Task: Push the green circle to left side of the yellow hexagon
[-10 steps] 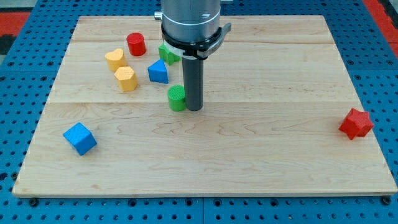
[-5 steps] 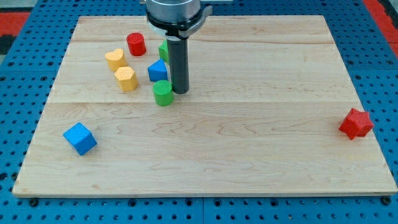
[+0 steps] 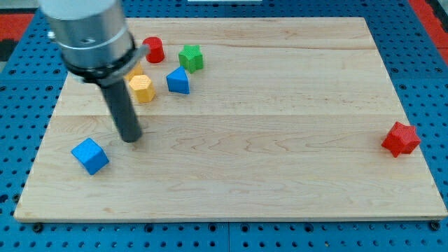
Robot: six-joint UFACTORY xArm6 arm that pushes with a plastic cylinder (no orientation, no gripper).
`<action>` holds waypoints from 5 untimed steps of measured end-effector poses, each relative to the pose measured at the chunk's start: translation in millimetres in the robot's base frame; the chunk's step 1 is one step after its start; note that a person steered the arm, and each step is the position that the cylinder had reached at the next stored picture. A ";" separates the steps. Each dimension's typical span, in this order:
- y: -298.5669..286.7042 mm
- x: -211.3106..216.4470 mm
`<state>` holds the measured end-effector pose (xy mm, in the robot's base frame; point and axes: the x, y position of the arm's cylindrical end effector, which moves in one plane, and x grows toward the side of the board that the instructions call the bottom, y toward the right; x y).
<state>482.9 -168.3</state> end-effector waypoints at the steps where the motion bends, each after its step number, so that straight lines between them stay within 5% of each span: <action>1: -28.1 -16.3; 5: -9.5 -56.0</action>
